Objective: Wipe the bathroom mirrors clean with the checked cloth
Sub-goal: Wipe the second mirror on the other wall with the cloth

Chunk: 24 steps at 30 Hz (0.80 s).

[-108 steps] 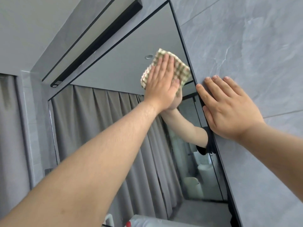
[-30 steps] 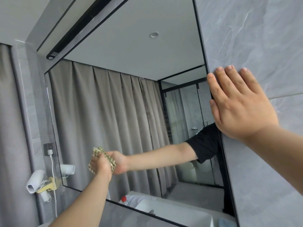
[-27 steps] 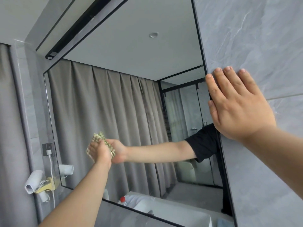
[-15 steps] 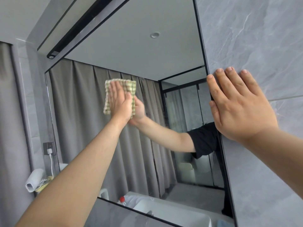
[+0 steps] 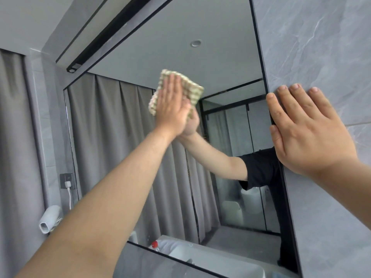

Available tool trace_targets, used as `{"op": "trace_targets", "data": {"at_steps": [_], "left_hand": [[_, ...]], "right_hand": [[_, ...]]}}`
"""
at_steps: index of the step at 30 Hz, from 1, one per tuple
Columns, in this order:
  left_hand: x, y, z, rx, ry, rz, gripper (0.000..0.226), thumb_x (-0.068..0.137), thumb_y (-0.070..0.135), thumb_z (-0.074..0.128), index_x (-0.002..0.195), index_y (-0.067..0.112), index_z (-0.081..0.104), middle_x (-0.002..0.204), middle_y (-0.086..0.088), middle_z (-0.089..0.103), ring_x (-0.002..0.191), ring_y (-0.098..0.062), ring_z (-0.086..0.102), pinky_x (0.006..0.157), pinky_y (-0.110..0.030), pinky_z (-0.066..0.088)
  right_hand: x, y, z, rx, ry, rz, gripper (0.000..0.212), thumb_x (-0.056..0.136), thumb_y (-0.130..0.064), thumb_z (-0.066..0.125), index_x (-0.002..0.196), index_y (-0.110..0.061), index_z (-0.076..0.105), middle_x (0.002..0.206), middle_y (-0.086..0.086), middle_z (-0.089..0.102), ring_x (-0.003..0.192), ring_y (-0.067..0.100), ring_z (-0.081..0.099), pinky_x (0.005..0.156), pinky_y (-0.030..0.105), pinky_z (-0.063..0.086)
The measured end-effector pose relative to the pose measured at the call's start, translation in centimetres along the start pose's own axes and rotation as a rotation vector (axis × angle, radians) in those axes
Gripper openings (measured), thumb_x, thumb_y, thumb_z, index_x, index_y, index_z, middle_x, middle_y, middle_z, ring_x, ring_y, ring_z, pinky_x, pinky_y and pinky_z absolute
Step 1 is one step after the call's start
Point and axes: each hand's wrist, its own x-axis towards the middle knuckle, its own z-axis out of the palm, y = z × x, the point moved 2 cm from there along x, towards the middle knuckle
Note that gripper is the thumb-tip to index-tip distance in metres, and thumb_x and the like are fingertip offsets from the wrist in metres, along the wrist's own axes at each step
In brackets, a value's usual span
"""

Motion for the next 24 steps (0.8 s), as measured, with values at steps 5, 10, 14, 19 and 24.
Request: {"op": "trace_targets", "data": {"at_steps": [5, 10, 14, 19, 24], "left_hand": [[-2.8, -11.1, 0.2, -0.194, 0.056, -0.592, 0.061, 0.106, 0.031, 0.026, 0.158, 0.007, 0.004, 0.167, -0.008, -0.004, 0.153, -0.018, -0.007, 0.123, -0.03, -0.008], [-11.1, -19.5, 2.2, -0.286, 0.05, -0.896, 0.059, 0.108, 0.028, 0.029, 0.159, 0.009, 0.004, 0.167, -0.007, -0.005, 0.153, -0.017, -0.009, 0.121, -0.026, -0.01], [-18.7, -22.3, 4.1, -0.243, 0.084, -1.118, 0.056, 0.107, 0.024, 0.036, 0.156, 0.002, 0.019, 0.164, -0.017, 0.016, 0.152, -0.027, 0.01, 0.123, -0.034, 0.001], [-25.2, -21.8, 5.8, -0.264, 0.051, -1.274, 0.057, 0.107, 0.024, 0.034, 0.156, 0.002, 0.018, 0.164, -0.018, 0.015, 0.153, -0.028, 0.01, 0.123, -0.037, 0.001], [-29.1, -17.9, 6.5, -0.319, 0.037, -1.191, 0.06, 0.107, 0.027, 0.029, 0.158, 0.003, 0.007, 0.167, -0.011, -0.002, 0.153, -0.021, -0.006, 0.121, -0.028, -0.006]], "right_hand": [[-0.1, 0.0, 0.2, -0.003, 0.015, 0.006, 0.059, 0.1, -0.029, 0.028, 0.15, 0.001, 0.033, 0.151, 0.027, 0.039, 0.141, 0.044, 0.034, 0.12, 0.054, 0.017], [-0.1, -0.1, 0.1, -0.012, 0.02, 0.01, 0.059, 0.1, -0.029, 0.028, 0.15, 0.002, 0.033, 0.15, 0.027, 0.039, 0.141, 0.045, 0.034, 0.12, 0.055, 0.018], [0.1, -0.1, 0.0, -0.016, 0.004, 0.012, 0.059, 0.1, -0.03, 0.027, 0.151, 0.0, 0.032, 0.151, 0.026, 0.038, 0.142, 0.044, 0.033, 0.121, 0.054, 0.017], [0.0, -0.1, 0.1, -0.023, -0.008, 0.009, 0.06, 0.1, -0.03, 0.026, 0.151, 0.0, 0.031, 0.152, 0.026, 0.037, 0.142, 0.044, 0.032, 0.121, 0.054, 0.016], [0.0, -0.1, 0.1, -0.026, -0.016, 0.011, 0.06, 0.1, -0.03, 0.026, 0.151, 0.0, 0.031, 0.152, 0.026, 0.037, 0.143, 0.044, 0.031, 0.121, 0.054, 0.015]]}}
